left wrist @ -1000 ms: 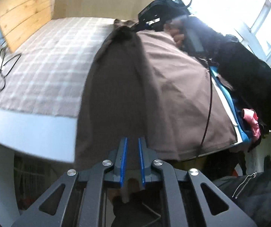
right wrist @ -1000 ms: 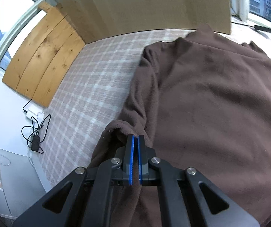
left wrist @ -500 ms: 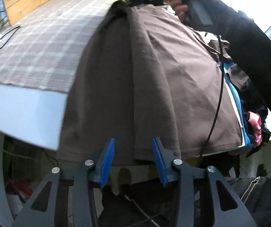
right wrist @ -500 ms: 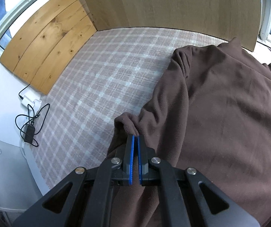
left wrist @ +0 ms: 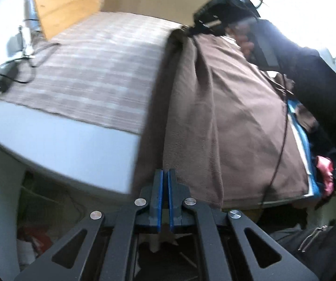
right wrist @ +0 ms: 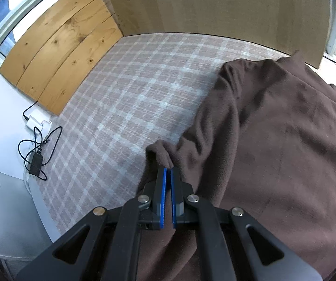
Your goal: Fold clothes
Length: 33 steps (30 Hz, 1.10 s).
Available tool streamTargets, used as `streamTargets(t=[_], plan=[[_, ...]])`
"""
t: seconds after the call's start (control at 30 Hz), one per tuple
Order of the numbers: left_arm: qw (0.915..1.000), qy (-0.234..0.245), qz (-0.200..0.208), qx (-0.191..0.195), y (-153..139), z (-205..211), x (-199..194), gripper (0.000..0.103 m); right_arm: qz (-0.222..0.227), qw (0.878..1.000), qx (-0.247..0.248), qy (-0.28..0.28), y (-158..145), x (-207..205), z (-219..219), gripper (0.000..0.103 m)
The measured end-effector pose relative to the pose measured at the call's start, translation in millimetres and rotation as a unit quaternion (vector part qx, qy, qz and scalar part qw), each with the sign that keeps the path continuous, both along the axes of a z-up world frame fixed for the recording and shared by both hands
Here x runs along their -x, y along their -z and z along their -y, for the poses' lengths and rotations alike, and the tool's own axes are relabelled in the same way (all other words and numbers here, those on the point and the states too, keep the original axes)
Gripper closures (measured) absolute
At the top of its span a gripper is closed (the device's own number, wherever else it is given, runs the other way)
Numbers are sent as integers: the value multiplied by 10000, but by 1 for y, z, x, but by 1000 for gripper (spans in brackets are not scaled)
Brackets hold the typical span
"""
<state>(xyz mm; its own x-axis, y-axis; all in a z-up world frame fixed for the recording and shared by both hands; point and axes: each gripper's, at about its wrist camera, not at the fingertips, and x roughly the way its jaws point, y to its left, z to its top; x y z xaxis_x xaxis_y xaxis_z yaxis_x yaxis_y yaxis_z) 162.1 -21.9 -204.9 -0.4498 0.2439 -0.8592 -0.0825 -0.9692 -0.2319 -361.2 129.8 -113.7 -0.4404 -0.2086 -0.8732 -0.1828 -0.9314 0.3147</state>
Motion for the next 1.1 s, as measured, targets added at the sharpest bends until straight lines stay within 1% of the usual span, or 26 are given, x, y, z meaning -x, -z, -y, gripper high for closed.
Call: streamTargets(t=[0.07, 0.13, 0.23, 0.3, 0.37, 0.43, 0.57, 0.63, 0.67, 0.7, 0.8, 0.87, 0.9, 0.97, 1.03, 1.1], plan=[[9999, -12, 94, 138, 9, 3, 1, 100, 28, 10000, -6, -41, 3, 5, 7, 99], [9995, 30, 291, 92, 21, 3, 5, 99, 86, 9999, -80, -118, 8, 11, 16, 99], [9986, -94, 523, 46, 28, 9, 9, 92, 178, 9991, -309, -220, 15, 18, 27, 99], [9986, -207, 473, 152, 24, 11, 12, 70, 203, 9990, -329, -226, 17, 21, 29, 99], [9986, -226, 357, 317, 22, 10, 17, 67, 214, 9989, -334, -240, 17, 23, 30, 99], [9989, -102, 354, 300, 25, 6, 24, 67, 228, 9987, -367, -273, 17, 25, 32, 99], [9981, 247, 354, 429, 33, -9, 30, 69, 243, 9986, -380, -284, 18, 26, 32, 99], [9975, 380, 206, 561, 35, -16, 31, 78, 241, 9986, -378, -294, 18, 25, 32, 99], [9975, 442, 162, 518, 35, -18, 31, 89, 240, 9986, -374, -299, 18, 24, 31, 99], [9980, 450, 166, 415, 36, -18, 32, 94, 249, 9986, -379, -282, 17, 25, 32, 99], [9988, 409, 211, 167, 32, -12, 34, 97, 236, 9991, -251, -250, 16, 25, 31, 99], [9994, 328, 138, -25, 23, -4, 33, 98, 161, 9997, -39, -193, 13, 22, 26, 99], [9995, 288, 22, -101, 14, -1, 30, 98, 85, 9998, 65, -152, 9, 19, 22, 99], [9991, 317, -273, -120, -8, -2, 22, 98, -158, 9995, 268, -70, -1, 10, 11, 100], [9965, 591, -588, -50, -29, -16, 13, 98, -395, 9983, 438, 6, -11, -4, -4, 100], [9928, 906, -773, 110, -40, -32, 6, 98, -426, 9980, 475, 20, -15, -12, -15, 100]])
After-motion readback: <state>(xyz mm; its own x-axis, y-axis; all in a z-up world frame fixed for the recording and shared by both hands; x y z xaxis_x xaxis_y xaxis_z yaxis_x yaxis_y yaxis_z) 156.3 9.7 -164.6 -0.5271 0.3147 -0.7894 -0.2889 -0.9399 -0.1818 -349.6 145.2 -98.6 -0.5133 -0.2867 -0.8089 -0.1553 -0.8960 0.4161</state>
